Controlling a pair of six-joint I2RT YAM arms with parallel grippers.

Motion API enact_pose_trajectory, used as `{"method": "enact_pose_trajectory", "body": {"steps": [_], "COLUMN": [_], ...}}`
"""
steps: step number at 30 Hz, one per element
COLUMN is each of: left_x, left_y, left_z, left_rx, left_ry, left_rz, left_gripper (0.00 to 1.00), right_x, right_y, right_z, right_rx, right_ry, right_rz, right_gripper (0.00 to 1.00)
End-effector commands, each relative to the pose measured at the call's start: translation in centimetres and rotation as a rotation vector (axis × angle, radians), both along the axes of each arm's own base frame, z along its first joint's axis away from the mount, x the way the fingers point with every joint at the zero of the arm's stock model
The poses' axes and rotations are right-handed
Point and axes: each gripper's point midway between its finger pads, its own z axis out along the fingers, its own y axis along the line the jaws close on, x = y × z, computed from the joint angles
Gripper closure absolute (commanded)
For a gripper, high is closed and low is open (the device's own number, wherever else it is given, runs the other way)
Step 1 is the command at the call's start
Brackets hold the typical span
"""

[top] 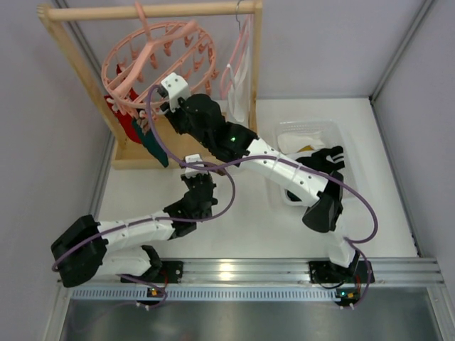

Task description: Remove the socks clipped to the hanger

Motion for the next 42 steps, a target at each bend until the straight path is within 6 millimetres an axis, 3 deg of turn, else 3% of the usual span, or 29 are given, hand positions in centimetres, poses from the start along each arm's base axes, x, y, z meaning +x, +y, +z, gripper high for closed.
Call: {"method": "enact_pose_trajectory", "body": {"steps": [1, 3, 7, 8, 13, 14, 16, 17, 18, 20, 21, 22, 23, 24, 26, 27, 28, 29, 30, 31, 33, 34, 35, 37, 38, 39, 40, 41, 42], "left_x": [-1.8, -2.8, -3.9, -4.2, -5.4, -5.8, -6.4, -7.0, -7.3, -8.1, -8.3, -8.4, -8.7, -8.8, -9.5, -9.8, -10.0, -10.5, -10.8, -10.7, -10.5, -10.1, -9.6, -8.6, -8.2, -7.9, -7.6, -6.3, -5.7], "left_y": [0.4, 0.3, 0.8, 0.9, -0.9, -1.3, -2.2, -3.4, -4.0, -5.4, -5.9, -6.4, -7.0, -7.5, -9.4, -10.2, -11.5, -13.0, -14.1, -15.5, -17.7, -19.2, -20.5, -22.9, -24.2, -25.2, -27.0, -28.1, -28.9], "left_z": [0.7, 0.9, 1.1, 0.6, 0.7, 1.1, 1.8, 2.0, 2.0, 2.7, 2.9, 2.8, 3.5, 3.8, 4.8, 5.3, 4.7, 6.4, 6.6, 5.7, 7.3, 5.9, 7.7, 5.8, 7.4, 7.4, 5.3, 6.8, 6.7], "left_rx": [-0.039, -0.105, -0.158, -0.145, -0.217, -0.239, -0.266, -0.276, -0.287, -0.318, -0.325, -0.321, -0.325, -0.312, -0.285, -0.278, -0.251, -0.265, -0.252, -0.224, -0.225, -0.181, -0.188, -0.112, -0.112, -0.100, -0.068, -0.104, -0.111], "left_ry": [-0.020, -0.015, 0.013, 0.034, 0.069, 0.065, 0.061, 0.073, 0.081, 0.090, 0.095, 0.103, 0.099, 0.098, 0.097, 0.099, 0.121, 0.106, 0.114, 0.143, 0.137, 0.171, 0.146, 0.176, 0.147, 0.151, 0.190, 0.174, 0.182], "left_rz": [-0.007, -0.036, -0.085, -0.095, -0.248, -0.288, -0.364, -0.438, -0.478, -0.562, -0.583, -0.599, -0.619, -0.628, -0.674, -0.693, -0.713, -0.750, -0.782, -0.796, -0.832, -0.840, -0.852, -0.852, -0.867, -0.882, -0.911, -0.924, -0.941], "left_gripper": [1.00, 1.00, 1.00, 1.00, 1.00, 1.00, 1.00, 1.00, 1.00, 1.00, 1.00, 1.00, 1.00, 1.00, 1.00, 1.00, 1.00, 1.00, 1.00, 1.00, 1.00, 1.00, 1.00, 1.00, 1.00, 1.00, 1.00, 1.00, 1.00], "right_x": [-0.7, -1.3, -2.6, -3.5, -6.4, -7.5, -8.5, -9.7, -10.0, -11.4, -11.6, -12.1, -12.8, -13.0, -13.7, -13.8, -14.0, -14.1, -14.2, -13.9, -14.6, -14.6, -15.2, -15.7, -16.4, -16.8, -17.1, -17.6, -17.7], "right_y": [-2.0, -2.3, -3.4, -4.1, -5.9, -7.0, -8.1, -9.8, -10.5, -13.6, -14.4, -15.4, -17.8, -18.7, -22.5, -23.6, -24.8, -27.3, -28.7, -30.6, -33.8, -35.6, -37.4, -40.1, -41.7, -42.6, -43.9, -45.3, -46.0], "right_z": [5.1, 5.3, 5.4, 6.5, 5.6, 6.8, 5.0, 6.6, 4.7, 5.8, 3.3, 2.8, 4.1, 1.2, 1.6, -0.4, -0.7, -0.3, -1.6, -1.9, -2.3, -2.2, -1.6, -1.8, -0.9, -0.6, -0.6, 0.2, 0.6], "right_rx": [0.117, 0.118, 0.116, 0.135, 0.115, 0.135, 0.109, 0.140, 0.110, 0.148, 0.106, 0.141, 0.193, 0.158, 0.214, 0.191, 0.207, 0.234, 0.209, 0.224, 0.254, 0.272, 0.319, 0.349, 0.400, 0.422, 0.427, 0.467, 0.475], "right_ry": [-0.035, -0.028, -0.021, -0.028, 0.024, 0.021, 0.066, 0.053, 0.079, 0.078, 0.103, 0.140, 0.117, 0.146, 0.137, 0.158, 0.170, 0.157, 0.173, 0.174, 0.183, 0.172, 0.163, 0.169, 0.163, 0.160, 0.152, 0.139, 0.131], "right_rz": [0.014, 0.028, 0.040, 0.055, 0.108, 0.134, 0.147, 0.159, 0.155, 0.136, 0.117, 0.098, 0.072, 0.048, -0.024, -0.058, -0.091, -0.161, -0.206, -0.289, -0.363, -0.424, -0.450, -0.525, -0.531, -0.538, -0.567, -0.578, -0.592], "right_gripper": [0.63, 0.52, 0.43, 0.37, 0.16, 0.12, 0.03, 0.01, 0.01, 0.01, 0.01, 0.01, 0.01, 0.00, 0.01, 0.01, 0.01, 0.01, 0.01, 0.01, 0.00, 0.01, 0.01, 0.00, 0.00, 0.01, 0.01, 0.01, 0.00]}}
